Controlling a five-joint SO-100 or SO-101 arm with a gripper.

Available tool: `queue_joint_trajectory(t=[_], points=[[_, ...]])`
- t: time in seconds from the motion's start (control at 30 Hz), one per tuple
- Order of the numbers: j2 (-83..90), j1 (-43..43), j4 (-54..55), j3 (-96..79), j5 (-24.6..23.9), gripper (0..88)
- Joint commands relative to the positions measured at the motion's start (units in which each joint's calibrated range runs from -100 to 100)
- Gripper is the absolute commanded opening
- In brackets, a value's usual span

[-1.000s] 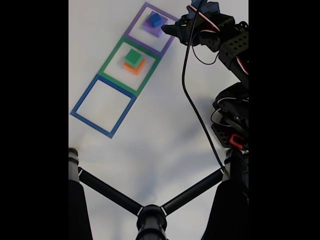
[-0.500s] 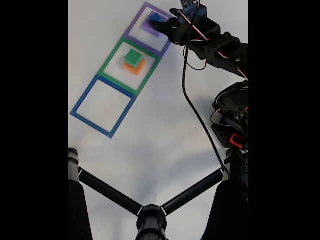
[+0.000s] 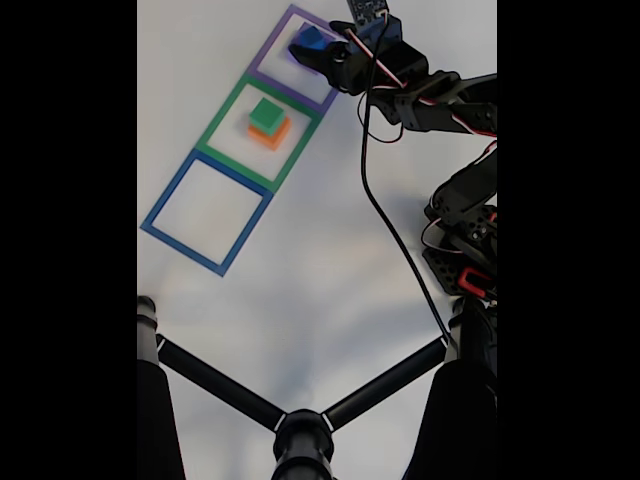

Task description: Tower of hanoi

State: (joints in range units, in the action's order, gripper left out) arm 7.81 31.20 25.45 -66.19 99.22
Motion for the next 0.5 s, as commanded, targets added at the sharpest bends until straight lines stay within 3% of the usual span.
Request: queue_joint_trajectory(t=[0.0,0.47], points=[[-0.92,-1.42,1.79,3.9,0.78,24.1],[-5.73,-0.35,3.09,4.72,0.78,22.0]])
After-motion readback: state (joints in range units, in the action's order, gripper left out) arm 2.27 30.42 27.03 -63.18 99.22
